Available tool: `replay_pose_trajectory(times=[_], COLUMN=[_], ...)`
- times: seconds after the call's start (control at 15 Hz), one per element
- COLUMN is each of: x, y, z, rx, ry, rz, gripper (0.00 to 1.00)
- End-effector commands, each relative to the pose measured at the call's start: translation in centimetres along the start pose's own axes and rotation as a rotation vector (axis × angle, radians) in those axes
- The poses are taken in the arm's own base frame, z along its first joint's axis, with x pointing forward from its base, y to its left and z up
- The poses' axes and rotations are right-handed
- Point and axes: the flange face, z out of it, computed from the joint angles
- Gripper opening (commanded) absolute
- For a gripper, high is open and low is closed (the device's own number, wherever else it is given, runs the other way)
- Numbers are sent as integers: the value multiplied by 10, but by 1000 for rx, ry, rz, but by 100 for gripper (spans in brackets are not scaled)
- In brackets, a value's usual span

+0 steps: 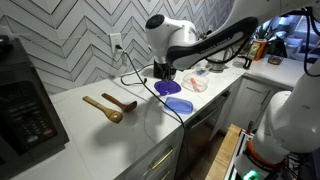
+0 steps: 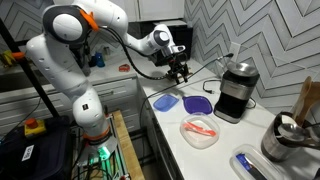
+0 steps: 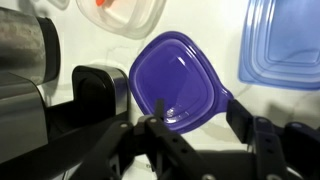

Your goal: Pick up the purple lid and put it on the kitchen counter, pick up the toothbrushes from the lunch box and put them in the rectangular lunch box to the right

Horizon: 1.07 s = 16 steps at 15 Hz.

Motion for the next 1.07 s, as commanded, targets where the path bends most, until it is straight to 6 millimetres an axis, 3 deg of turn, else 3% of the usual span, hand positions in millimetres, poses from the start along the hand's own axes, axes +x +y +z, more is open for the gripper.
replay_pose_trajectory(times=[0.0, 0.27, 0.33, 0.47, 0.67, 1.0], x=[-38, -80, -53, -70, -74, -92], y=[23, 58, 51, 64, 64, 117], z=[-7, 20, 5, 18, 20, 97], rx=[42, 172, 105, 141, 149, 179], ry=[-65, -110, -120, -130, -132, -298], rz=[39, 186, 144, 182, 188, 434], gripper=[97, 100, 100, 100, 100, 100])
